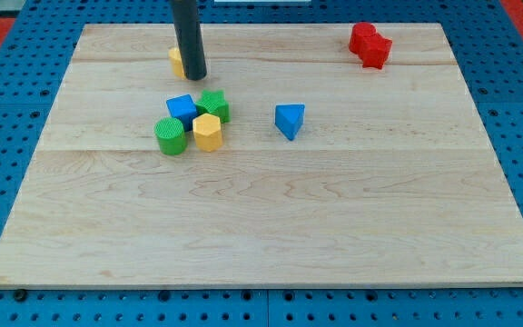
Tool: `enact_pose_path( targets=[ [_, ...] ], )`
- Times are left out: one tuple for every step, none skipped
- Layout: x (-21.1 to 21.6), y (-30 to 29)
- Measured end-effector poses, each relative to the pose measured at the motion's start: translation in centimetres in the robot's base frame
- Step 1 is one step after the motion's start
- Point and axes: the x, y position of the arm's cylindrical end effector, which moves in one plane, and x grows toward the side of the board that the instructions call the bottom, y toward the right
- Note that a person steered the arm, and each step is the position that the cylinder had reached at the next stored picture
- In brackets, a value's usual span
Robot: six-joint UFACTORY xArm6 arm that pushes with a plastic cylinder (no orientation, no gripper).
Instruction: Slide the blue triangle slightly to the left
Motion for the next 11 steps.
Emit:
enact_pose_path(
  targets=[
    [-2.6, -3.1],
    [-4.5, -4.4],
    [-4.8, -2.8],
    [-4.4, 1.6],
    [-0.4, 9.6],
    [1.5, 16.0],
    [7.5, 18.5],
    [11.6, 18.9],
    [12.0, 12.6],
    [12.0, 6.9],
    [12.0, 2.1]
  ],
)
